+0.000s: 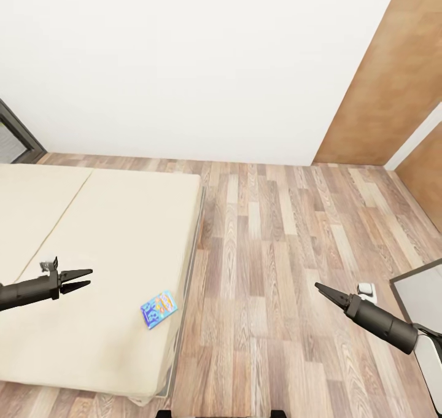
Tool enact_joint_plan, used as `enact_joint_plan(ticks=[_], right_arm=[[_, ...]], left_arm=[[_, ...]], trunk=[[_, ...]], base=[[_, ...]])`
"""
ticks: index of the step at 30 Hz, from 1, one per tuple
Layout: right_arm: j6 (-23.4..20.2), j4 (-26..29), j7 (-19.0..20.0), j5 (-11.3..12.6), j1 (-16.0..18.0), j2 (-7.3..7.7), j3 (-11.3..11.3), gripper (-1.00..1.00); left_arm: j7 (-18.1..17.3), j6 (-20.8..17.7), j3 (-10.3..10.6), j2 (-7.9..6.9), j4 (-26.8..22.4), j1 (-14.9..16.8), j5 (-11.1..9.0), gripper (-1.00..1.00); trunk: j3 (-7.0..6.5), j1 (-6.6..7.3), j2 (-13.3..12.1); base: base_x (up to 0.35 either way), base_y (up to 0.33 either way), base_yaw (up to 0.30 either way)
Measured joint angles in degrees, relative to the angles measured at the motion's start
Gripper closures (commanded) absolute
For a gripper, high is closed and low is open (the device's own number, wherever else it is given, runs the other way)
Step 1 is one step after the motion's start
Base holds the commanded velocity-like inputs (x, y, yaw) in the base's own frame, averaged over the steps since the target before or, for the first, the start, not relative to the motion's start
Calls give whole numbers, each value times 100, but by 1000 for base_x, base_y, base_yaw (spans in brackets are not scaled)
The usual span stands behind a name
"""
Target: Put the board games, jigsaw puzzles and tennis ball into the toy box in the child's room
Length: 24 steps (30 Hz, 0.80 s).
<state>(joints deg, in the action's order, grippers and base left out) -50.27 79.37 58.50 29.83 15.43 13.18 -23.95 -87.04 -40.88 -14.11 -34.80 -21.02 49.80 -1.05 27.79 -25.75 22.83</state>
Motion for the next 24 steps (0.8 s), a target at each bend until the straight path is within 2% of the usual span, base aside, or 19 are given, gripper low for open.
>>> enact_joint_plan(ticks=[24], right_arm=[[0, -1, -12, -1, 0, -2, 8, -100]], left_arm=[[0, 0, 2, 8, 0, 0, 0, -100]], trunk=[[-228, 0, 0]], base=[[0, 0, 0]])
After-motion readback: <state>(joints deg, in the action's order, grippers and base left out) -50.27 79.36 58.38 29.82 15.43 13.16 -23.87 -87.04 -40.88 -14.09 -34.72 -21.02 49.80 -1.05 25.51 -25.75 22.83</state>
